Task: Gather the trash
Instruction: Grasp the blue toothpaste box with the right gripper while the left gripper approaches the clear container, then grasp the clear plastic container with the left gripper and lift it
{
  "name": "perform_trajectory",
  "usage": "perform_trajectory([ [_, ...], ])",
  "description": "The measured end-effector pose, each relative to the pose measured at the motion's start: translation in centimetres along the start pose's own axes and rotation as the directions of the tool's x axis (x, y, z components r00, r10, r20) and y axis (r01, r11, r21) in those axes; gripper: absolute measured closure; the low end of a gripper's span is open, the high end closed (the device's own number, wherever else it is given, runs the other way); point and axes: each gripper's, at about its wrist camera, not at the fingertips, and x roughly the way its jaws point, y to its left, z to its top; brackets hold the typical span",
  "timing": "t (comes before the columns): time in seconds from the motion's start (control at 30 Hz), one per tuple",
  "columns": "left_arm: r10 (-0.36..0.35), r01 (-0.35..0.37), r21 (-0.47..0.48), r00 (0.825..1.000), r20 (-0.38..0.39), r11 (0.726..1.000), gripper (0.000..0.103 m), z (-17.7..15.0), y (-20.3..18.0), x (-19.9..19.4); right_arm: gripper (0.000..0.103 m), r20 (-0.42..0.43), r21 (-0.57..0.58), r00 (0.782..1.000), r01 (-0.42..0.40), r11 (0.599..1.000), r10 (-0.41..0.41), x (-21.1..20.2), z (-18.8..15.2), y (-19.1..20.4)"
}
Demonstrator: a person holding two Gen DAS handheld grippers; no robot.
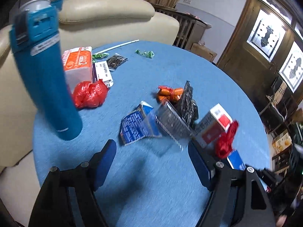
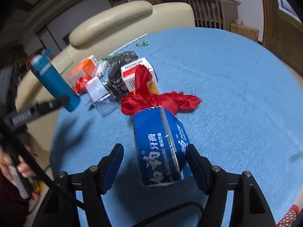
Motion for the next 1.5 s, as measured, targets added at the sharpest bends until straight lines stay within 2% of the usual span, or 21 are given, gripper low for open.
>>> perform_trajectory([
  [0.1,-0.014,0.014,-0.027,1.0,-0.012,1.0,0.024,0.9,-0.4,1.0,0.033,0.008,-0.037,0.999,0.041,0.998,-0.041,0.6,-0.1,0.4],
  [0.17,-0.027,0.026,-0.052,0.999,-0.023,0.998,0.024,1.4,-0.8,1.8,0.043,0.008,-0.042,0.999,0.05,0.998,-0.05,0.9,-0.2,0.2],
  [0.27,-0.035,0.03,-0.089,0.998,-0.047,0.996,0.024,2.1,-1.4,3.4,0.052,0.031,-0.021,0.998,0.053,0.998,-0.052,0.5,-0.1,-0.6],
  [0.4,-0.024,0.014,-0.126,0.997,-0.073,0.992,0.024,2.7,-1.5,5.8,0.054,0.024,0.072,1.0,-0.018,0.997,0.017,-0.1,-0.3,-2.5],
  [0.5,-0.014,0.002,-0.132,0.996,-0.088,0.991,0.027,2.4,-1.2,7.2,0.055,0.033,0.094,0.999,-0.04,0.995,0.037,-1.0,-0.9,-2.9],
  [0.57,-0.031,0.021,-0.133,0.997,-0.075,0.991,0.027,2.2,-1.0,7.3,0.055,0.048,0.108,0.997,-0.067,0.992,0.062,-1.8,-1.3,-3.0],
  [0.67,-0.037,0.032,-0.092,0.998,-0.055,0.995,0.028,1.7,-1.5,6.8,0.056,0.069,0.129,0.993,-0.107,0.986,0.099,-2.8,-1.9,-3.1],
  [0.7,-0.044,0.04,-0.069,0.998,-0.053,0.997,0.035,1.4,-1.9,6.5,0.056,0.075,0.143,0.99,-0.127,0.981,0.117,-3.1,-2.2,-3.1],
  [0.73,-0.056,0.054,-0.041,0.997,-0.054,0.998,0.046,1.0,-2.3,6.3,0.056,0.08,0.155,0.988,-0.141,0.978,0.13,-3.4,-2.5,-3.1],
  [1.0,-0.084,0.086,0.028,0.994,-0.068,0.996,0.049,-2.1,-3.2,3.5,0.057,0.074,0.167,0.99,-0.134,0.977,0.123,-4.3,-3.5,-2.8],
  [1.07,-0.113,0.116,0.031,0.99,-0.086,0.993,0.049,-3.3,-3.2,2.4,0.057,0.074,0.17,0.988,-0.144,0.975,0.133,-4.7,-3.7,-2.7],
  [1.23,-0.109,0.122,0.101,0.986,-0.127,0.987,0.049,-6.2,-4.1,0.1,0.057,0.055,0.17,0.986,-0.163,0.972,0.156,-6.0,-4.8,-2.8],
  [1.37,-0.144,0.161,0.111,0.979,-0.143,0.981,0.049,-8.2,-4.7,-1.6,0.057,0.02,0.126,0.988,-0.152,0.98,0.151,-6.7,-5.9,-2.1],
  [1.5,-0.152,0.171,0.108,0.975,-0.161,0.979,0.049,-9.5,-4.8,-2.4,0.054,-0.001,0.042,0.996,-0.085,0.995,0.085,-7.6,-7.3,-1.1],
])
